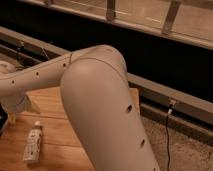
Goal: Place the bottle in the ceramic bowl
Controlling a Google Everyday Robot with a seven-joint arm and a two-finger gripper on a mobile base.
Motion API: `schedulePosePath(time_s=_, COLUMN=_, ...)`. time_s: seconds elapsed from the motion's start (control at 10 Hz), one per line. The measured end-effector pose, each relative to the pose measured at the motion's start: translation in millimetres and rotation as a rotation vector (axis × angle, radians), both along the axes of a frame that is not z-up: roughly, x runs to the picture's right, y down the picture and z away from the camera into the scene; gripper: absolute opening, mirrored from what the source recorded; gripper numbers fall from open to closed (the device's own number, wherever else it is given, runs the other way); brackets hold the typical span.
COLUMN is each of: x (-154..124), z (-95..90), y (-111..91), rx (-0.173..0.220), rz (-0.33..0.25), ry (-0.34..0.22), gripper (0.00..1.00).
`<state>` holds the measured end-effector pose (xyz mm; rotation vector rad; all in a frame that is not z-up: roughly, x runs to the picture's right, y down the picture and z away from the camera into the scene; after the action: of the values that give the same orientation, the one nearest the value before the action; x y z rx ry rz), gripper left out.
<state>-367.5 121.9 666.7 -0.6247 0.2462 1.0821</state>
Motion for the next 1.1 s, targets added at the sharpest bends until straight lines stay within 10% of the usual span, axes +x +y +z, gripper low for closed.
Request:
schedulePosePath(time_s=0.4, x=9, z=6.8, y=9, rx=-0.047, rz=-0.017, ry=0.01, gripper=0.65)
schedulePosePath(time_s=1.1, x=3, z=62.8, y=101, rx=-0.254, rz=-0.064, ry=0.005, gripper=0.65)
